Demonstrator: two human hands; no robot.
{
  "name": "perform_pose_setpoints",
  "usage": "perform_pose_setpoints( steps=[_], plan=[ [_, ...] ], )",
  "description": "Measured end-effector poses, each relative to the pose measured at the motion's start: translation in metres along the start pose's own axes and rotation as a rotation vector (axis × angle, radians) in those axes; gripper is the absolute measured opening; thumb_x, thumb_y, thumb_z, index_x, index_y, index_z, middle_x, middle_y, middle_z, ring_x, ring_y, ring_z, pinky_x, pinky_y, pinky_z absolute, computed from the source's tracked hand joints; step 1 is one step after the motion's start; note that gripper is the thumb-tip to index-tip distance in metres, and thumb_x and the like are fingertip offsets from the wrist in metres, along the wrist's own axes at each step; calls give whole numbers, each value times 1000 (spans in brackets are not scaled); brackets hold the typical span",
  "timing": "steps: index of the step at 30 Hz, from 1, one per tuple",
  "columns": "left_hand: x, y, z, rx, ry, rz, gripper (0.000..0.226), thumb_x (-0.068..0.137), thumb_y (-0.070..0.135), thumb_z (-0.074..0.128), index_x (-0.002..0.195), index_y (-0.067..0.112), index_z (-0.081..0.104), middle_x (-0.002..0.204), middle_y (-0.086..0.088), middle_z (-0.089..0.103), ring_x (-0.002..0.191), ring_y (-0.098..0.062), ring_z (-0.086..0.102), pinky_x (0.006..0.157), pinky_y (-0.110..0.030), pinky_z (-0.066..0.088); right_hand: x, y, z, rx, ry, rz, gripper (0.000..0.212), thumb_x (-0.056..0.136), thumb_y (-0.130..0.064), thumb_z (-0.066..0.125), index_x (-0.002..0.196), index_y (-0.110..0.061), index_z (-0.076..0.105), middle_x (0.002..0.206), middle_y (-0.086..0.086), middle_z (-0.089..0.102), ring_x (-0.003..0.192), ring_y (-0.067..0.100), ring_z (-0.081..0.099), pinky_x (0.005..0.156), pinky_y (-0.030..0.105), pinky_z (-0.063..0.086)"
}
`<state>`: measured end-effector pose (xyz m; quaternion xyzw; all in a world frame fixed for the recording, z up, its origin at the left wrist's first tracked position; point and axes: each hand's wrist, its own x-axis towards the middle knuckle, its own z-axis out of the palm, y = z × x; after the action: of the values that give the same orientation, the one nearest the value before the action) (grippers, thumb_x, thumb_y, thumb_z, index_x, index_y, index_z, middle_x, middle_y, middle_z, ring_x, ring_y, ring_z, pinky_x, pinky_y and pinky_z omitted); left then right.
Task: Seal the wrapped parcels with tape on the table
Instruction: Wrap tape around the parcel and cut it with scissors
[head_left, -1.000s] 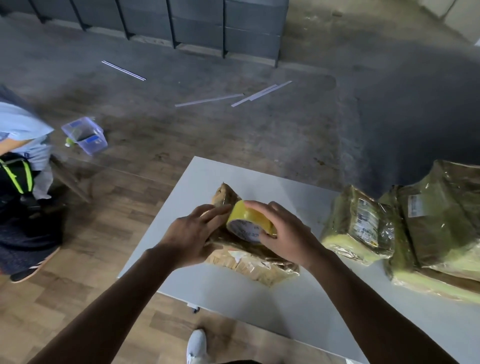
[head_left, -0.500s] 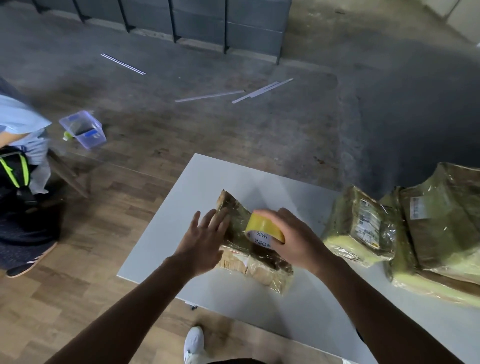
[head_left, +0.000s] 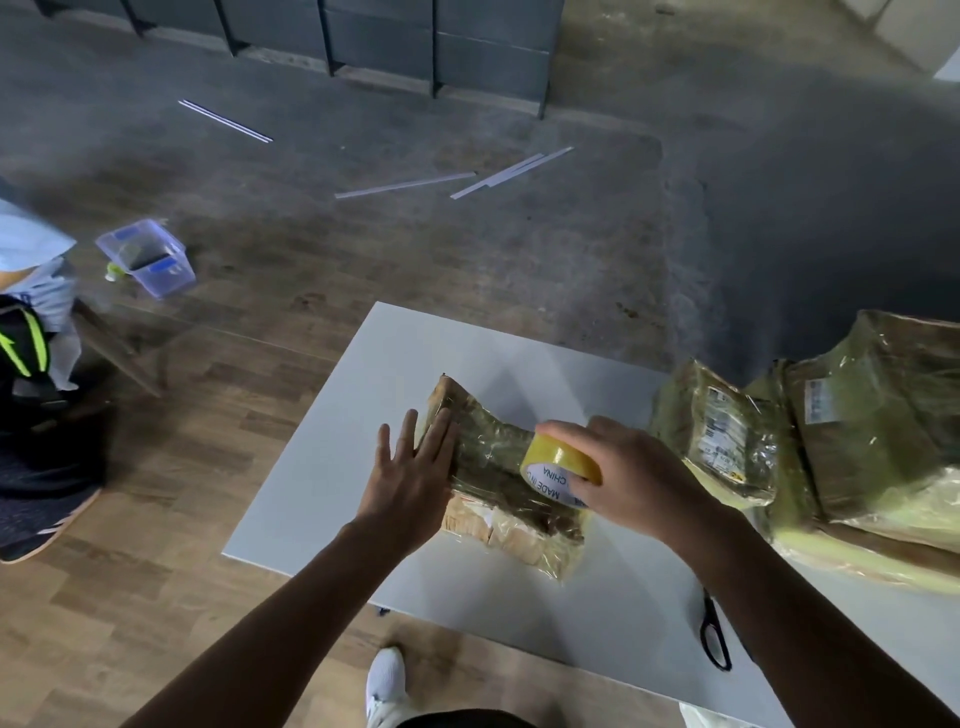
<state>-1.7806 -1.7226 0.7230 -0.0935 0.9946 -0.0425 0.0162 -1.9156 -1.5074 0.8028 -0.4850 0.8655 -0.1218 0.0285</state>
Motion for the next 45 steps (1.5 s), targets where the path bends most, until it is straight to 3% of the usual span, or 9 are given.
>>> perform_pose_setpoints(
  steps=[7,12,15,19,25,30,33,39,45],
  plan=[
    [9,40,-15,71,-6,136,64,98,15,39,151,-4,8,158,-26,2,147,-39,0,120,-51,6,2,-7,16,194,127,38,62,79,-14,68,134,-36,50,92,-6,46,79,18,58,67,25,50],
    [11,42,-2,-142,41,152,75,71,12,74,137,-7,44,142,-26,45,135,-37,42,104,-49,44,-15,0,38,407,184,85,72,86,-14,63,143,-42,29,116,0,52,97,11,57,75,29,55],
    [12,43,-3,-135,85,172,76,63,12,80,131,-7,52,135,-25,52,127,-36,51,101,-47,46,-16,1,41,478,201,74,70,88,-20,59,143,-46,25,133,-2,50,113,11,54,87,29,53],
    [12,42,2,-59,106,166,67,83,10,60,143,-8,34,150,-26,33,141,-35,32,114,-42,24,-15,4,21,291,167,8,60,83,-26,54,138,-43,37,102,-1,57,83,21,60,68,31,53],
    [12,42,2,-22,52,168,66,91,11,46,148,-8,17,156,-26,16,146,-35,16,118,-46,22,-45,24,-13,32,46,-7,61,72,-24,68,129,-38,53,87,3,64,69,25,64,58,28,50],
    [11,56,-7,18,37,112,58,78,11,55,133,-9,48,138,-29,48,128,-41,48,99,-55,45,-32,13,-17,-57,39,30,49,76,-29,61,125,-33,60,84,7,62,71,34,63,61,33,49],
    [9,73,-12,3,104,256,56,62,9,72,116,-4,65,120,-21,61,103,-31,63,79,-42,56,-33,14,-13,-34,51,37,52,78,-29,61,129,-34,57,88,6,60,73,32,62,63,32,49],
    [6,76,-7,-182,234,224,58,63,-2,49,120,-5,59,101,-17,61,77,-28,59,69,-35,56,-51,19,5,338,256,175,54,69,-16,72,118,-29,52,110,-2,59,95,22,61,78,30,51],
    [4,86,-16,-126,186,199,65,50,1,75,114,0,66,92,-14,64,70,-24,59,56,-28,52,-58,19,15,419,280,110,47,78,-36,54,125,-40,44,111,2,58,94,17,59,75,26,51]
  ],
)
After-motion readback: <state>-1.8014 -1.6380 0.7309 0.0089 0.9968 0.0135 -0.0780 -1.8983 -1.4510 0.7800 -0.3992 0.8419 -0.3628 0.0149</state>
